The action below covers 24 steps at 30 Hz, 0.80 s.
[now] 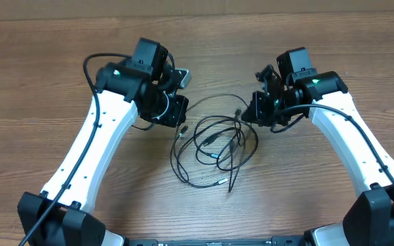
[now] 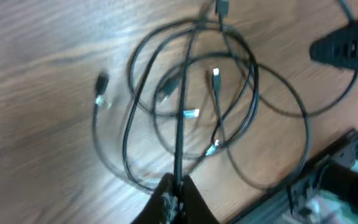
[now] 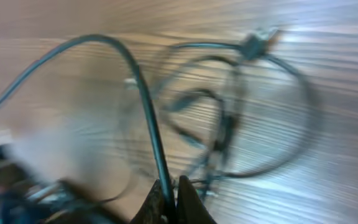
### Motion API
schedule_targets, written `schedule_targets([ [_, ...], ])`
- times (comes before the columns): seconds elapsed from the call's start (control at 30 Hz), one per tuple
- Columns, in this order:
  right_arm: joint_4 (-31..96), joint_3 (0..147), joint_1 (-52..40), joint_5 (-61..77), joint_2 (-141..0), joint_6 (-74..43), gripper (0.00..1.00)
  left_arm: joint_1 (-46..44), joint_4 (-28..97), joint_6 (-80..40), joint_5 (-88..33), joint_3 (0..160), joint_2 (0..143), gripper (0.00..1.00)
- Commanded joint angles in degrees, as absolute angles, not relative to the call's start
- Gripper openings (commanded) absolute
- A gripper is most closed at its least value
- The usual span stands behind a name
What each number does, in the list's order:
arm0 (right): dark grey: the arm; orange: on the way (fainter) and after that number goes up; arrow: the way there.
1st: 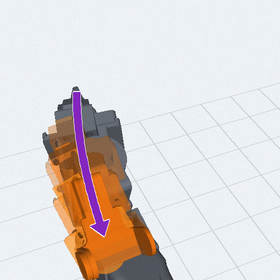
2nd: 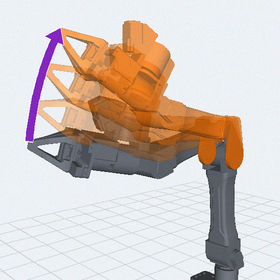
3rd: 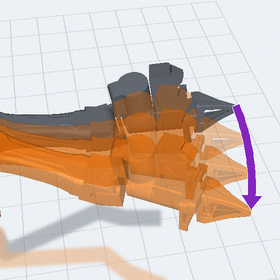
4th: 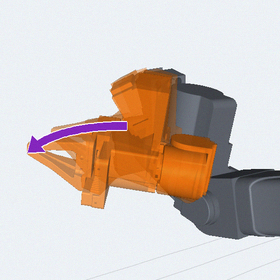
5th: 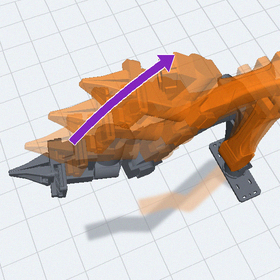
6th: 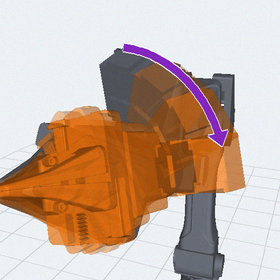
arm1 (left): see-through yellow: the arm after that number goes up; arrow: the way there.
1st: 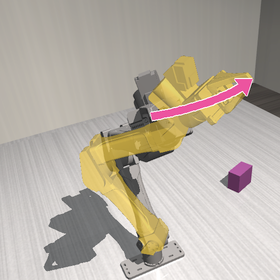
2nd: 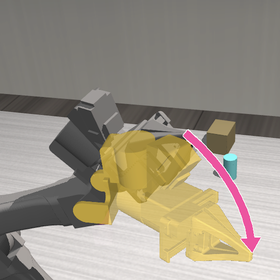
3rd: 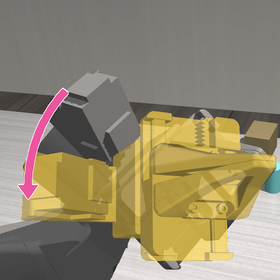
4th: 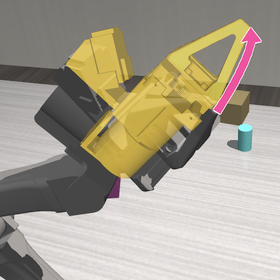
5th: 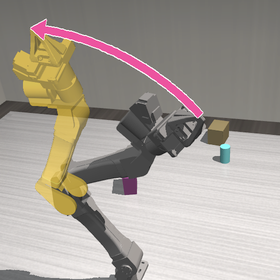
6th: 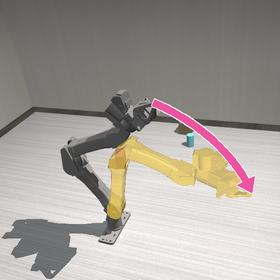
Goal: Untangle cables
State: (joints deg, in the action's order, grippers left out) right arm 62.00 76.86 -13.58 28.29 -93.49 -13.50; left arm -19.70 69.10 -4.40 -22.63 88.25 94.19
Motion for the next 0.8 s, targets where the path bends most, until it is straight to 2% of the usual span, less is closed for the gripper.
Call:
schedule_targets([
  [0.0,65.21,77.08,-13.41,15.29,-93.56,-11.68,0.04,-21.37,63.57,-6.02,-30.33,82.30,94.52,0.07],
  [0.1,66.83,77.08,-13.41,14.92,-93.58,-11.70,0.04,-22.55,57.25,-6.96,-34.57,77.91,94.52,0.12],
  [0.33,67.22,77.08,-13.50,16.16,-93.58,-12.58,0.04,-27.49,40.45,-12.32,-35.18,68.51,94.52,0.19],
  [0.47,68.77,77.08,-13.47,17.15,-93.58,-12.49,0.04,-30.76,32.10,-12.53,-34.76,66.08,94.52,0.29],
  [0.6,70.26,77.08,-13.47,16.99,-93.56,-11.86,0.04,-33.98,29.50,-14.04,-29.02,65.76,94.89,0.36],
  [0.77,70.52,77.08,-13.47,15.86,-93.56,-11.64,0.04,-37.52,29.50,-14.00,-23.79,65.73,97.01,0.37],
])
